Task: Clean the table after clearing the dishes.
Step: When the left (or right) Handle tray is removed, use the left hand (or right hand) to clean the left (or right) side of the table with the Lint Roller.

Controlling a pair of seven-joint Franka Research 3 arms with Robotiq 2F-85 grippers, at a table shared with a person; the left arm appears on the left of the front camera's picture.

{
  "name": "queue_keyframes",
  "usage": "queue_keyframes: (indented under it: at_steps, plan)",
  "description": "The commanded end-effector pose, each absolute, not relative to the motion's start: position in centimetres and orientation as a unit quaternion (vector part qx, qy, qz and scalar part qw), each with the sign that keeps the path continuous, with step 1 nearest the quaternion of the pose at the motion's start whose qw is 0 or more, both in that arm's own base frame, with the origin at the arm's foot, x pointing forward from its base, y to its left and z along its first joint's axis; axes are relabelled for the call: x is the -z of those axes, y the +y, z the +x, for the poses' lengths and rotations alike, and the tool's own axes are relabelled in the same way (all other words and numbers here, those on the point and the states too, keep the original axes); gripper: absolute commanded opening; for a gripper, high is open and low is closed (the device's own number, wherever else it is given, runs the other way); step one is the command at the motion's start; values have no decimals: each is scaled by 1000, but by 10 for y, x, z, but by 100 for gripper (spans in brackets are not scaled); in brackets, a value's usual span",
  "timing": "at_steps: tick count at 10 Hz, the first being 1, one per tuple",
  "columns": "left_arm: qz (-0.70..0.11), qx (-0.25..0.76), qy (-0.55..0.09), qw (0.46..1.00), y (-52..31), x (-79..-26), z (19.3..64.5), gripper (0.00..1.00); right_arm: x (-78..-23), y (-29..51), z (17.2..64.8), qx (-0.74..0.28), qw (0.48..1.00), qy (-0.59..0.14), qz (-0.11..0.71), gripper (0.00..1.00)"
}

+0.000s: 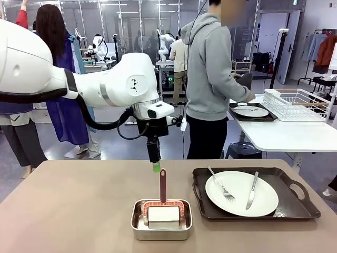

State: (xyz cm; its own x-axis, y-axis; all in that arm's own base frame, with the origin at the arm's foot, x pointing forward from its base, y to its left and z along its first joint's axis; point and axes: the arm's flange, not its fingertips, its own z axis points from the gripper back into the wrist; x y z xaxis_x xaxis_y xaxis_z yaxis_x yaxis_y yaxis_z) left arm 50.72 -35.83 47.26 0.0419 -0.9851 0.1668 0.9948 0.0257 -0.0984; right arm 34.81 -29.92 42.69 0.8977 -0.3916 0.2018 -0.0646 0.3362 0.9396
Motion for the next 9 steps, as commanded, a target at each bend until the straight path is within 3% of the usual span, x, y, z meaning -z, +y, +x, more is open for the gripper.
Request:
queue_keyframes:
  at_steps: [1, 4, 9]
  plan:
    - [-101, 686, 7, 721, -375, -469, 523, 100, -428, -298, 346, 96, 789, -207, 570, 100]
    - [-114, 679, 56, 723, -381, -452, 525, 100, -428, -298, 346, 96, 789, -207, 570, 100]
    - [-137, 679, 72, 718, -377, -423, 525, 100, -428, -298, 346, 96, 789, -207, 570, 100]
